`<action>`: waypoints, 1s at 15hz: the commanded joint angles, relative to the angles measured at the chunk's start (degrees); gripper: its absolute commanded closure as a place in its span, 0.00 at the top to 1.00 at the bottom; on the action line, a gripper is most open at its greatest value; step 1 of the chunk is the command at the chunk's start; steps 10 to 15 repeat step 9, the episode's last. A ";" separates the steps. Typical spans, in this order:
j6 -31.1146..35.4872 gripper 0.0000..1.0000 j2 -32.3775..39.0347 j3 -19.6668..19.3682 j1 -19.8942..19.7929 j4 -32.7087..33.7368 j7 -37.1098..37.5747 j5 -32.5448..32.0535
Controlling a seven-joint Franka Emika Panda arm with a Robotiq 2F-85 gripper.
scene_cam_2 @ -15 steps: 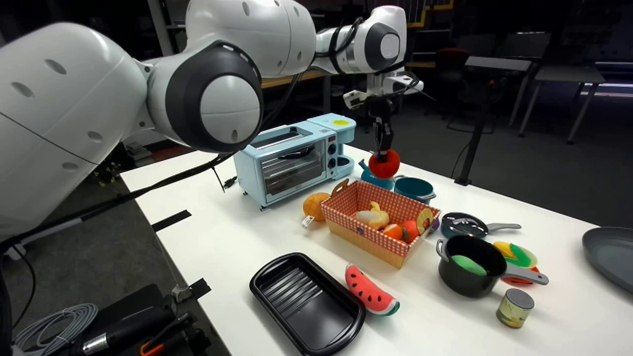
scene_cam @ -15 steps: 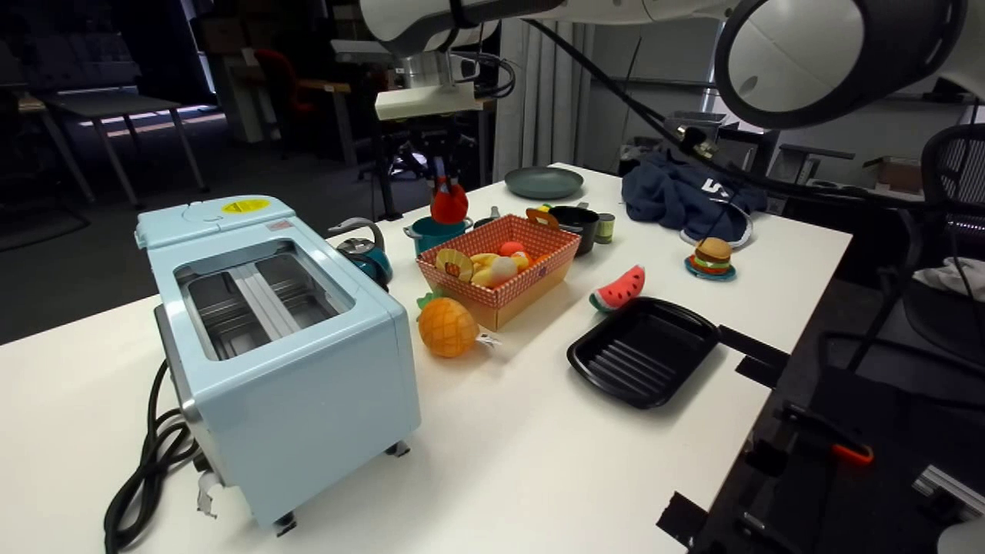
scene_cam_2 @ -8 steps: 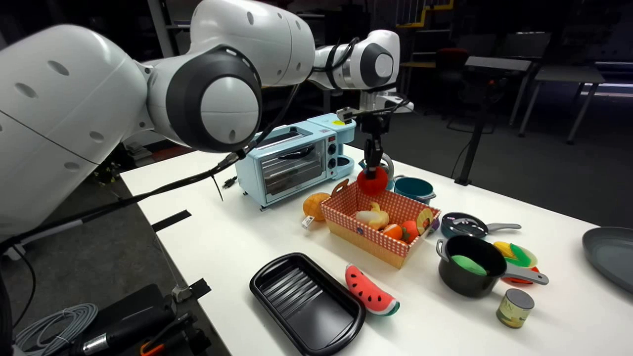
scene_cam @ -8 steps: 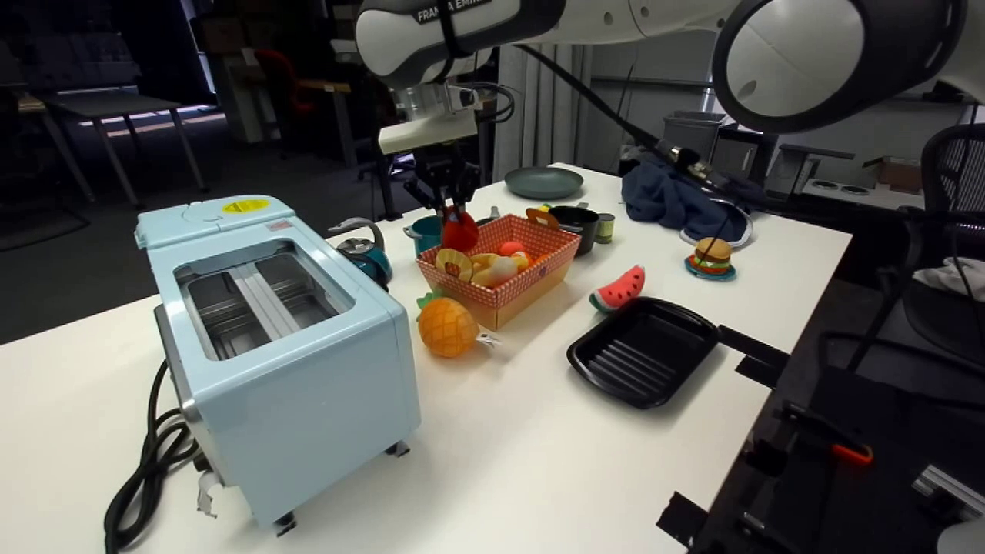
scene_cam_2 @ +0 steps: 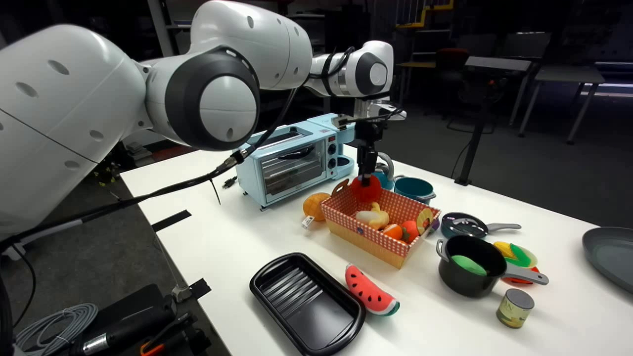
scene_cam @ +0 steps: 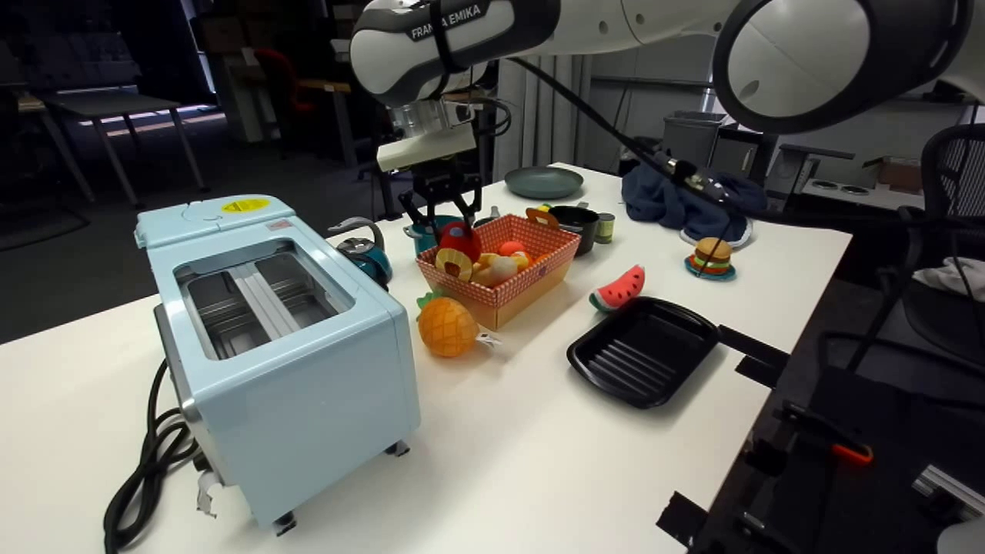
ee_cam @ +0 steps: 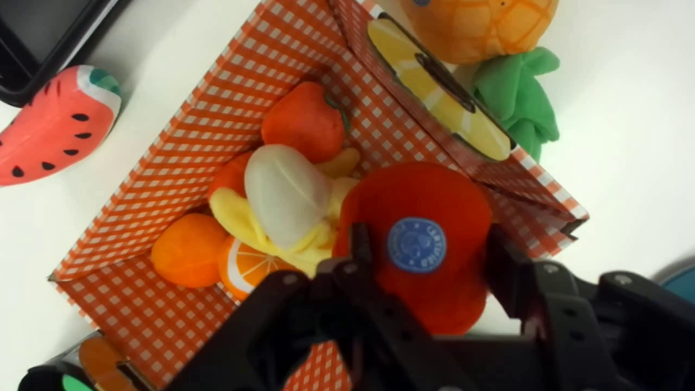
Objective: Pick the red object and put it in the basket
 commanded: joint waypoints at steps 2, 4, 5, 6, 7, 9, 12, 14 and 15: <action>3.23 0.95 -2.84 -0.22 1.44 -1.85 -3.50 -1.81; 5.03 1.00 -3.62 -0.29 2.14 -1.76 -5.03 -2.38; 6.02 1.00 -4.02 -0.24 2.40 -1.78 -5.72 -2.62; 7.09 1.00 -4.51 -0.11 2.69 -1.85 -6.25 -2.73; 7.66 1.00 -4.88 -0.01 2.95 -1.74 -6.66 -2.69; 6.47 1.00 -3.20 0.16 2.64 0.00 -6.84 -1.49; 6.47 1.00 -3.20 0.16 2.64 0.00 -6.84 -1.49; 6.47 1.00 -3.20 0.16 2.64 0.00 -6.84 -1.49; 6.47 1.00 -3.20 0.16 2.64 0.00 -6.84 -1.49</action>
